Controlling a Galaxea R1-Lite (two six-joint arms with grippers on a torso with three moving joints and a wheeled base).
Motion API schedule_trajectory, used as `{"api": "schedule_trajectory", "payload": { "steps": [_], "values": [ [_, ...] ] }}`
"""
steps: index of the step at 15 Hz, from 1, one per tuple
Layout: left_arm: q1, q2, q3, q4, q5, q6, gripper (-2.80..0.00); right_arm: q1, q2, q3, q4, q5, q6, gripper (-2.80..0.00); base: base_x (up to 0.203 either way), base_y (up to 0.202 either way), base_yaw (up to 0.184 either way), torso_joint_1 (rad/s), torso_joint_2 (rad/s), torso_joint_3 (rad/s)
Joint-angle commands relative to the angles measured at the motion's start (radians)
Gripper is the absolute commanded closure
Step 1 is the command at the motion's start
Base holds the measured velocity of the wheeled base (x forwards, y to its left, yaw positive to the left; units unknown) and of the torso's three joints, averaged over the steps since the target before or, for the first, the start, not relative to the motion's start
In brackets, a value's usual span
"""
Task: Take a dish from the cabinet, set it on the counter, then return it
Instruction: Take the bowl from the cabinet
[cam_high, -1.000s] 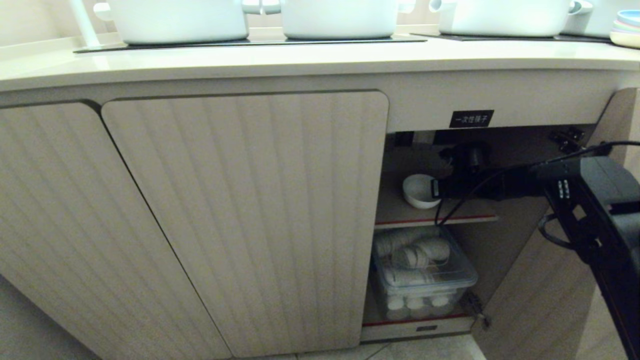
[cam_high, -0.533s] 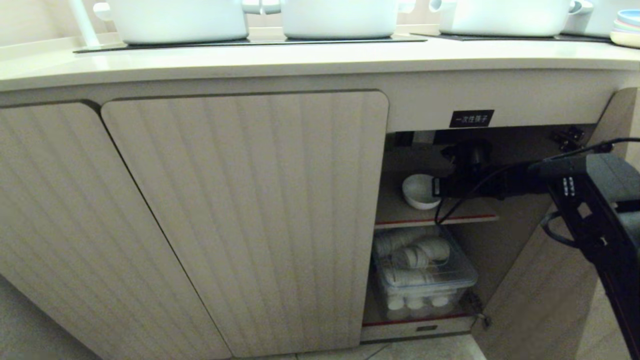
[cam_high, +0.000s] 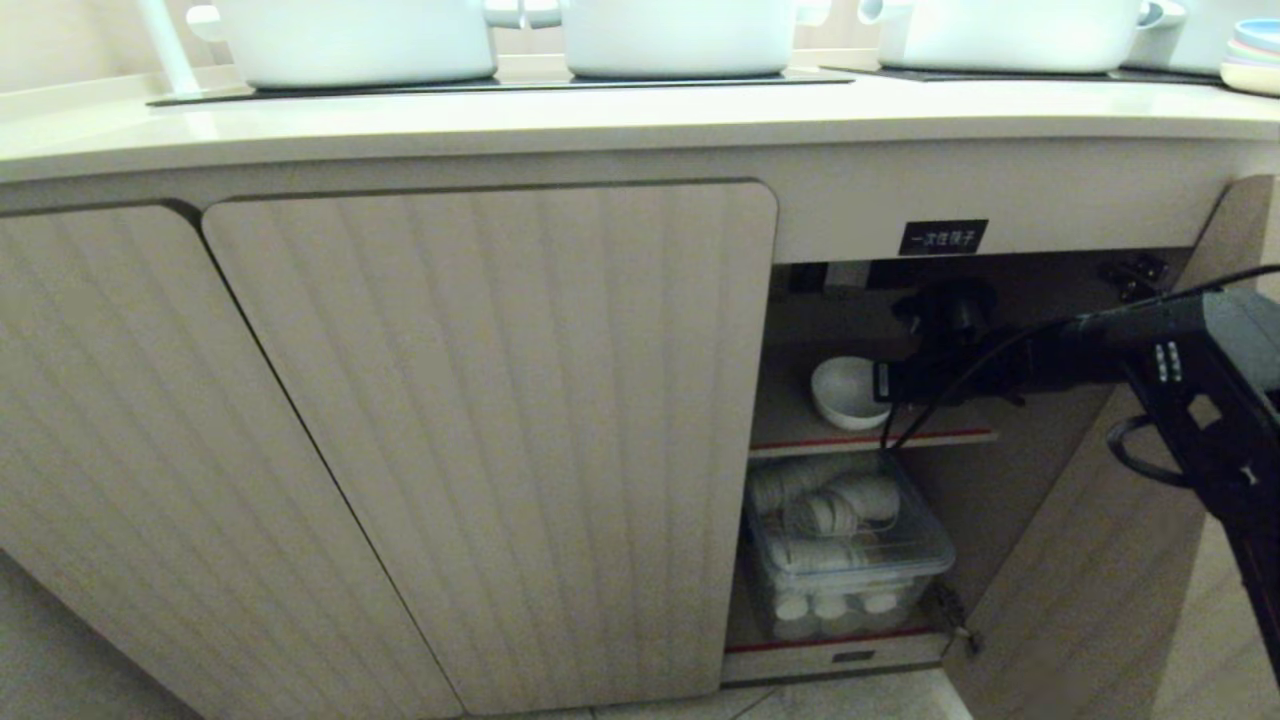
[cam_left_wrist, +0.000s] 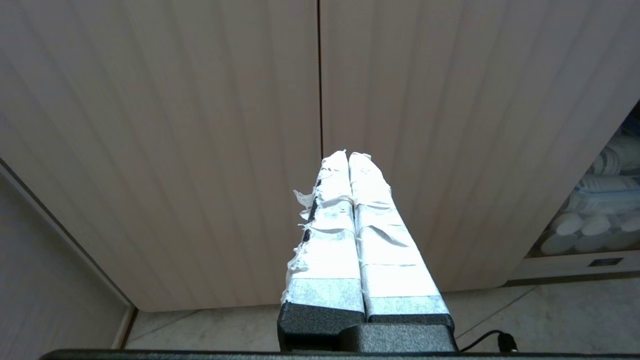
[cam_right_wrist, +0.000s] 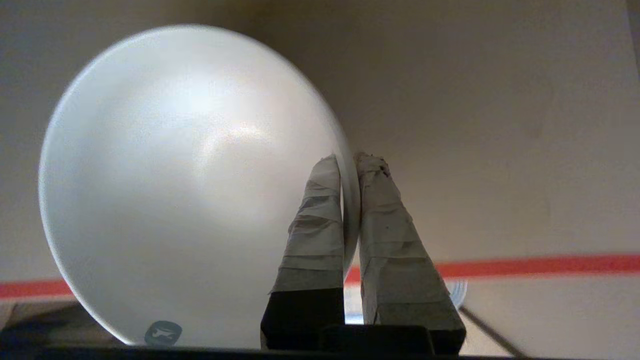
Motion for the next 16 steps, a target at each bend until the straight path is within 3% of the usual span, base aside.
{"api": "schedule_trajectory", "payload": {
  "steps": [1,7,16],
  "values": [
    [0.0,0.0,0.0,-0.001,0.0,0.0,0.0,0.0,-0.035,0.034,-0.002,0.0,0.011,0.0,0.0,0.0,0.0,0.0,0.0,0.0],
    [0.0,0.0,0.0,-0.001,0.0,0.0,0.0,0.0,-0.102,0.208,-0.123,0.0,0.022,0.0,0.0,0.0,0.0,0.0,0.0,0.0],
    [0.0,0.0,0.0,-0.001,0.001,0.0,0.0,-0.001,-0.206,0.373,-0.185,0.023,0.023,0.0,0.0,0.0,0.0,0.0,0.0,0.0]
  ]
}}
